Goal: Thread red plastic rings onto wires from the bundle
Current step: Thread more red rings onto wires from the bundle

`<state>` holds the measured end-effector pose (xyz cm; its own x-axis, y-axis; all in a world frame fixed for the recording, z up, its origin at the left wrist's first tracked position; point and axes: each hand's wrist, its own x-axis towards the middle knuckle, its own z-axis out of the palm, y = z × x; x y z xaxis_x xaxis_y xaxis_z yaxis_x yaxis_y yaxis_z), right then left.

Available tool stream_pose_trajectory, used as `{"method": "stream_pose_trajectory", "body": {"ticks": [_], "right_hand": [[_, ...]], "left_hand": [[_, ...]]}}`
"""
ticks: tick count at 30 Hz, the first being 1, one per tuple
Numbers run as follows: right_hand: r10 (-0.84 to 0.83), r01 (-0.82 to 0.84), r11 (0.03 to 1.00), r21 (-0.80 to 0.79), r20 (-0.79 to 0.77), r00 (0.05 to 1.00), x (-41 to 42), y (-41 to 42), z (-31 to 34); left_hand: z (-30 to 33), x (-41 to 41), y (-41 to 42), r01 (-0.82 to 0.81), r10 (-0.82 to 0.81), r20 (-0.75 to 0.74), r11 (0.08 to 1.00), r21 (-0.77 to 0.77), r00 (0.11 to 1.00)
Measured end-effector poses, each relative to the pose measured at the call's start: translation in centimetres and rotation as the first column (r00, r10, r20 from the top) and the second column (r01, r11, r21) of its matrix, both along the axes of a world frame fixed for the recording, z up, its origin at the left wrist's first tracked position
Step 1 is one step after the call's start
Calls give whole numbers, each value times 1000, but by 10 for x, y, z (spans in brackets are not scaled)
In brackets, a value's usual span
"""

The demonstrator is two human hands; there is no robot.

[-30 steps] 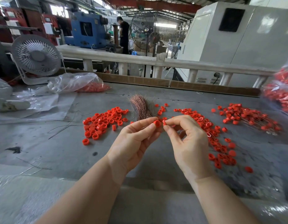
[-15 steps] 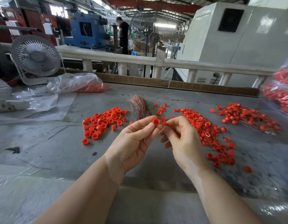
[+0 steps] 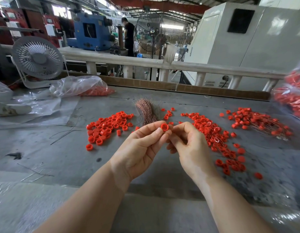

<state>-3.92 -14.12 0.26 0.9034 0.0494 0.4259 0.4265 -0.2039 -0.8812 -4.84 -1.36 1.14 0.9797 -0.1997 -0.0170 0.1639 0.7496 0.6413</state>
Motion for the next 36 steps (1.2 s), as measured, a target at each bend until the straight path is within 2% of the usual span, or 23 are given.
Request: {"method": "stream_pose_trajectory", "body": {"ticks": [14, 20, 36], "right_hand": [[-89, 91, 996, -17, 90, 992, 4, -4, -2], [-115, 119, 992, -36, 92, 989, 4, -4, -3], [-111, 115, 993, -39, 86, 990, 3, -3, -2]], "left_hand": [[1, 3, 0, -24, 26, -26, 998, 52, 999], [2, 2, 3, 9, -8, -30, 1000, 23, 1000], [1, 1, 1, -20, 22, -32, 998, 66, 999]]}}
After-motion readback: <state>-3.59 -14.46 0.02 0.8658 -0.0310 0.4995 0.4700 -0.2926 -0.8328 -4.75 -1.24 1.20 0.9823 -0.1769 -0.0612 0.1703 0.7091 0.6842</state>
